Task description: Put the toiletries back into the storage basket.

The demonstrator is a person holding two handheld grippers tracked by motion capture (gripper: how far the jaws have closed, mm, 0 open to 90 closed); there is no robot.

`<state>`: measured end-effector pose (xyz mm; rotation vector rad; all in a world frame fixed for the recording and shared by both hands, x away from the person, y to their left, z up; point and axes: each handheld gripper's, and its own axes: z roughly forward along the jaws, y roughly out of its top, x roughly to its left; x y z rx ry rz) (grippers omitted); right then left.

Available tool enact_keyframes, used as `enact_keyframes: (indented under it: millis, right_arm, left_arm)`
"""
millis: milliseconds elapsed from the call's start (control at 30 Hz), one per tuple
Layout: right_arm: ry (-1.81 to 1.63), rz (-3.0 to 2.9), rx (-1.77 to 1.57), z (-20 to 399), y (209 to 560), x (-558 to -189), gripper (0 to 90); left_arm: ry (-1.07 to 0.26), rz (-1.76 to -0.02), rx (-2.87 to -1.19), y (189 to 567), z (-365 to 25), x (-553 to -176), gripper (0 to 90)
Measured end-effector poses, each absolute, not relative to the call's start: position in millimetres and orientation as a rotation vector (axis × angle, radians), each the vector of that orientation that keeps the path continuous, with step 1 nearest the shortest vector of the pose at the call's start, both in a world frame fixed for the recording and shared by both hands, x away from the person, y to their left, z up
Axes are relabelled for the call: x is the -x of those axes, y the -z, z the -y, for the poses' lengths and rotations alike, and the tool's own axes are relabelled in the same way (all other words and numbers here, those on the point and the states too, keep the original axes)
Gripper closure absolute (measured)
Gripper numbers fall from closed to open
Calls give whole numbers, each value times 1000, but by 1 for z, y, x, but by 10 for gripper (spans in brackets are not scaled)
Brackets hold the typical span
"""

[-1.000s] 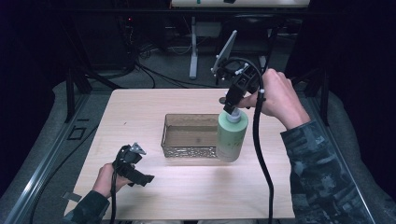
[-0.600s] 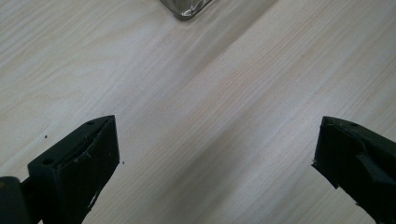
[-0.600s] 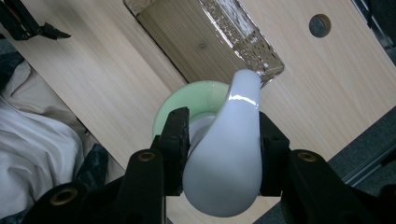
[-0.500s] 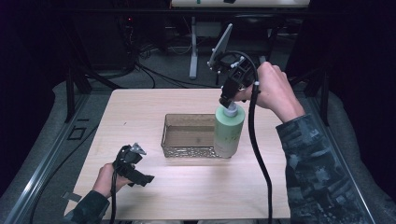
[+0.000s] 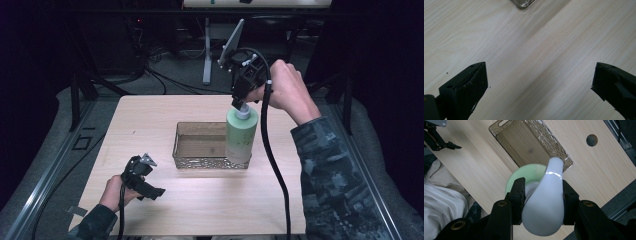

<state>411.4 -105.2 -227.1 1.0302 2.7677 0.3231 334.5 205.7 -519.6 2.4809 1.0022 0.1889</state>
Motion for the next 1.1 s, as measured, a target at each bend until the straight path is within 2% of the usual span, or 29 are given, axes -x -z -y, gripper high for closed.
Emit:
enact_keyframes:
  millis: [1100]
  right_arm:
    - [-329,-2736,-1112,107,234,-439,625]
  left_arm:
    - [-189,-998,-2490,520,-206,-334,1]
